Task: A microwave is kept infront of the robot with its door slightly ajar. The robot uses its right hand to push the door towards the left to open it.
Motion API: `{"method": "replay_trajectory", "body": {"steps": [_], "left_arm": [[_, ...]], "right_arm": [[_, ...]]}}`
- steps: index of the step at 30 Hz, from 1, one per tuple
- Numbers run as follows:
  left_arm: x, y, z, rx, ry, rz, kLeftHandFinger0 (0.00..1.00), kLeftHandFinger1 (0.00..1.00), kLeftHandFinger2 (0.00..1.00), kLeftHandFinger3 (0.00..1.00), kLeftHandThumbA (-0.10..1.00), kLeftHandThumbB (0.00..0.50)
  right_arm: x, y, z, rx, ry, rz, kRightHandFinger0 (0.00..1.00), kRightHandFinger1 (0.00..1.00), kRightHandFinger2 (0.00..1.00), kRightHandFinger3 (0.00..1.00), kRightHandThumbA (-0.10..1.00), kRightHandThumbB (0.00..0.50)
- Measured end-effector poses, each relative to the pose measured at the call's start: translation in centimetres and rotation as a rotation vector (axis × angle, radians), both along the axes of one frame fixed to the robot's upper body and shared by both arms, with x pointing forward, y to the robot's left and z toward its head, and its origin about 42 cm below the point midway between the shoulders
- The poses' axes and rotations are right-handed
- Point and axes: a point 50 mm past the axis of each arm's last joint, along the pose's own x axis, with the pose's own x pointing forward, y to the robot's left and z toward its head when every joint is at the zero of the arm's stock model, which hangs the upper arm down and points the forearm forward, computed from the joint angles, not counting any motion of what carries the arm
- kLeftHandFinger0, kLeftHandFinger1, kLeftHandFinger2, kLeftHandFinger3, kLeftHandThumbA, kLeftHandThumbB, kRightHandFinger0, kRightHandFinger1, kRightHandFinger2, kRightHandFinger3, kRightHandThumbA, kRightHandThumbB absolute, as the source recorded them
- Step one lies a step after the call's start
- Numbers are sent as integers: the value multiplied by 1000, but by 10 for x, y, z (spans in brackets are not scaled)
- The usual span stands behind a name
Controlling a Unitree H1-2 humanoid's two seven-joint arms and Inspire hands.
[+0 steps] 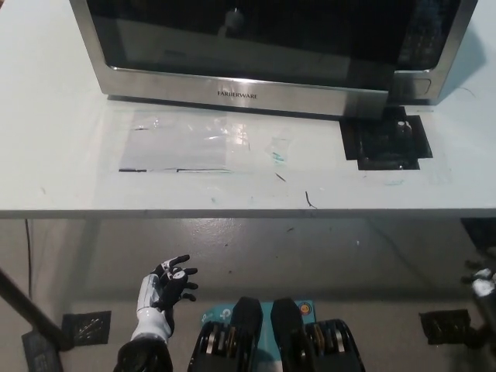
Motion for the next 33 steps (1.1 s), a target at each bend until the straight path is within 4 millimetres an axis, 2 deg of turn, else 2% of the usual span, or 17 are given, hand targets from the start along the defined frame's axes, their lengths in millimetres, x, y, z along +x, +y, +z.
{"method": "replay_trajectory", "body": {"steps": [2, 4, 5, 8, 10, 13, 16, 18, 21, 24, 26, 29, 30, 31, 33], "left_arm": [[0, 1, 0, 1, 0, 1, 284, 321, 420, 559, -4, 0], [0, 2, 0, 4, 0, 0, 257, 295, 382, 538, -11, 0], [0, 2, 0, 6, 0, 1, 251, 291, 379, 533, -5, 1], [0, 4, 0, 11, -3, 4, 248, 288, 376, 520, 15, 2], [0, 4, 0, 14, -5, 4, 263, 298, 386, 523, 20, 0], [-1, 4, -1, 17, -5, 2, 298, 313, 406, 543, 33, 0], [-2, 5, -1, 19, -5, 0, 323, 328, 432, 541, 9, 0], [-2, 6, -1, 21, -7, 2, 299, 311, 412, 534, 1, 0], [-2, 6, 0, 23, -9, 1, 311, 321, 410, 555, -2, 0], [-3, 6, 0, 24, -10, 0, 313, 322, 416, 563, -4, 0], [-3, 6, -1, 23, -9, 1, 298, 314, 412, 547, -17, 0], [-3, 6, 0, 23, -10, 0, 293, 313, 412, 547, 10, 0], [-3, 6, 0, 24, -10, 0, 301, 314, 406, 544, 14, 0], [-3, 6, 0, 24, -11, -1, 292, 303, 394, 543, 20, 0], [-3, 6, -1, 25, -10, -1, 288, 299, 390, 541, 29, 0]], "right_arm": [[-1, -6, 23, -16, -57, 8, 396, 546, 670, 796, 304, 234], [-2, -9, 43, -30, -105, 19, 404, 540, 660, 806, 233, 206], [-2, -12, 58, -39, -141, 29, 414, 535, 654, 803, 233, 217], [4, -15, 87, -60, -208, 56, 415, 500, 634, 811, 242, 200], [14, -16, 104, -72, -244, 79, 402, 518, 639, 798, 241, 192], [28, -17, 122, -91, -273, 106, 400, 544, 659, 838, 279, 198], [50, -17, 153, -129, -326, 135, 407, 559, 663, 842, 272, 185], [71, -18, 171, -150, -347, 154, 407, 548, 666, 840, 339, 201], [102, -19, 196, -197, -361, 176, 432, 591, 713, 866, 384, 243], [135, -18, 213, -223, -341, 190, 459, 616, 706, 883, 399, 256], [154, -15, 219, -234, -318, 200, 461, 620, 698, 894, 352, 240], [181, -9, 222, -252, -270, 217, 473, 633, 719, 896, 346, 223], [188, -7, 223, -259, -253, 221, 474, 655, 751, 920, 319, 198], [194, -5, 223, -264, -240, 225, 490, 689, 780, 900, 260, 169], [209, 0, 222, -277, -201, 233, 508, 709, 785, 890, 237, 160]]}}
